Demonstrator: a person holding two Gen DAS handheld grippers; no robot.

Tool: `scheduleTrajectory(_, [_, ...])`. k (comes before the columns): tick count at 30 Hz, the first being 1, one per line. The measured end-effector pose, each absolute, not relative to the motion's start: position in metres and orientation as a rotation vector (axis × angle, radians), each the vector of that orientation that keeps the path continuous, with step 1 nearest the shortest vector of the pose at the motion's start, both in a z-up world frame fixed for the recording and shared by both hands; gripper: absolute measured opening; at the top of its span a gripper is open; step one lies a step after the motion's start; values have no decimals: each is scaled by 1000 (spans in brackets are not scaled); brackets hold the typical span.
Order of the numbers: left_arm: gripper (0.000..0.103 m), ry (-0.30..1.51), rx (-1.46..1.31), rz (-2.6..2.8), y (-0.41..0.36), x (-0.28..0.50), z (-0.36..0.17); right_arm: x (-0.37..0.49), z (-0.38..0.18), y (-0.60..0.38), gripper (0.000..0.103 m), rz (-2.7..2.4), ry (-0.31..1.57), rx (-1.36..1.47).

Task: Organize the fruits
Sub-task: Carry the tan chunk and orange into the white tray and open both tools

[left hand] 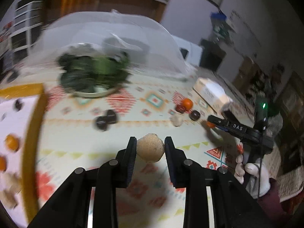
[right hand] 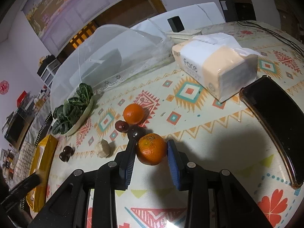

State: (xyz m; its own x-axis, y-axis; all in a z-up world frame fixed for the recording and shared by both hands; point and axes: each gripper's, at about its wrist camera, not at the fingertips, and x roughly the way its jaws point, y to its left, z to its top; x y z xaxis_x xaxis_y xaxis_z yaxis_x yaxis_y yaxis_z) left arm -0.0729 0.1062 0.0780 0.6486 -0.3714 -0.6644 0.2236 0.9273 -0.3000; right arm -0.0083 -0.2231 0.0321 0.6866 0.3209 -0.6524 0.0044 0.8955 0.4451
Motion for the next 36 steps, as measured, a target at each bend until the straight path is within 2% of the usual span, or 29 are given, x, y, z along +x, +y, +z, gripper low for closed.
scheduleTrajectory(9, [29,735,-309,-66,240,-120,81,-26,53,-182,36,236,800,407])
scheduleTrajectory(14, [29,729,-389,35,299,-140,72,-44,95,-92,36,409,783,290])
scheduleTrajectory(19, [29,727,-451,108,346,-153,63,-51,113,12,36,598,823,203])
scheduleTrajectory(26, [29,725,-504,150,385,-160,51,-54,88,140,36,755,923,113])
scheduleTrajectory(32, [29,714,-560,170,410,-166,47,-47,62,199,36,764,978,21])
scheduleTrajectory(35, [37,703,-578,165,416,-168,48,-45,52,210,36,757,1001,5])
scheduleTrajectory(36, [44,696,-583,166,418,-169,49,-44,50,211,36,752,1006,3])
